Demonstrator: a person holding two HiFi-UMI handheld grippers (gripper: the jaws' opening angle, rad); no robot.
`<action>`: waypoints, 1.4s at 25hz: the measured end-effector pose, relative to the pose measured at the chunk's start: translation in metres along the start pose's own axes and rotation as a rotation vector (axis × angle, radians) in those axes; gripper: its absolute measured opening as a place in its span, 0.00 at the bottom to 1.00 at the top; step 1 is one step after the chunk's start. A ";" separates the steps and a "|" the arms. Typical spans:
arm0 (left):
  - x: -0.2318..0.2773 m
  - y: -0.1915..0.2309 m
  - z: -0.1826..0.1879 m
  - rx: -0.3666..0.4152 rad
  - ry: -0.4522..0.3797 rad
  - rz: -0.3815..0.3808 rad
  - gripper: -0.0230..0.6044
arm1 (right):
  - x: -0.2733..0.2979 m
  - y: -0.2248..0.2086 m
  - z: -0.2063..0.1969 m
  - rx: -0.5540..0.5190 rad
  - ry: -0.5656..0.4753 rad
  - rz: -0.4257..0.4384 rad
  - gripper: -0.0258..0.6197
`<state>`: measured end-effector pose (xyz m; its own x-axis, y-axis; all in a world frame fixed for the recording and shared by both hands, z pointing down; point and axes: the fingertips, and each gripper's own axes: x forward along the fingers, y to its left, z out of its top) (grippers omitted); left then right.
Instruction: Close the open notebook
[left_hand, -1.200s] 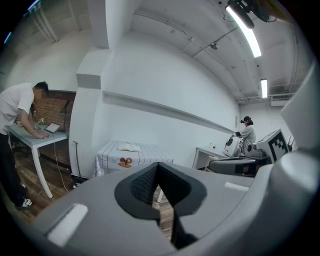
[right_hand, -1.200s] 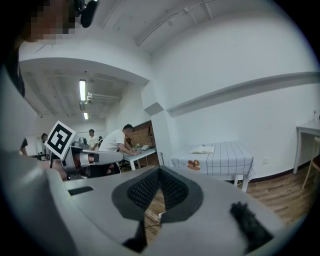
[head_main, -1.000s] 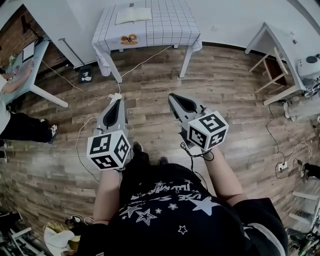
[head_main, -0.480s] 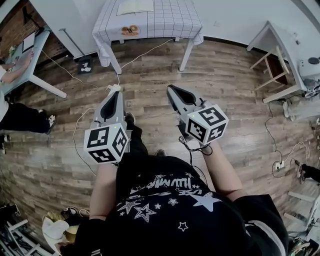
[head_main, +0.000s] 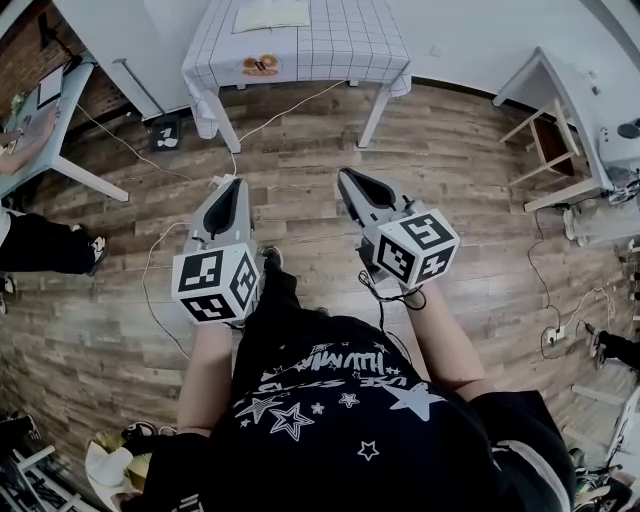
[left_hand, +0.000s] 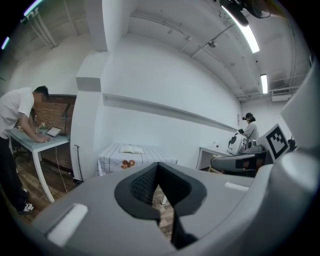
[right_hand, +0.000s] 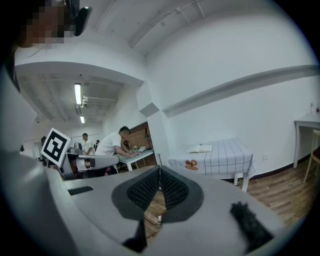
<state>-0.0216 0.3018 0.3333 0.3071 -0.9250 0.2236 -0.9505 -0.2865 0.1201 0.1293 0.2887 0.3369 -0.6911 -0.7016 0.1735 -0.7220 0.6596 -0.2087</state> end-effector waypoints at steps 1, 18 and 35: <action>0.006 0.005 0.001 -0.004 -0.002 -0.001 0.05 | 0.006 -0.002 0.001 0.000 0.002 0.000 0.06; 0.152 0.115 0.034 -0.027 0.033 -0.087 0.05 | 0.165 -0.077 0.038 0.026 0.020 -0.102 0.06; 0.241 0.228 0.039 -0.071 0.081 -0.127 0.05 | 0.290 -0.097 0.050 0.028 0.099 -0.155 0.06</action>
<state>-0.1666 0.0038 0.3770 0.4296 -0.8587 0.2793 -0.8992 -0.3785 0.2196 0.0009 0.0080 0.3589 -0.5725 -0.7635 0.2988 -0.8199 0.5371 -0.1985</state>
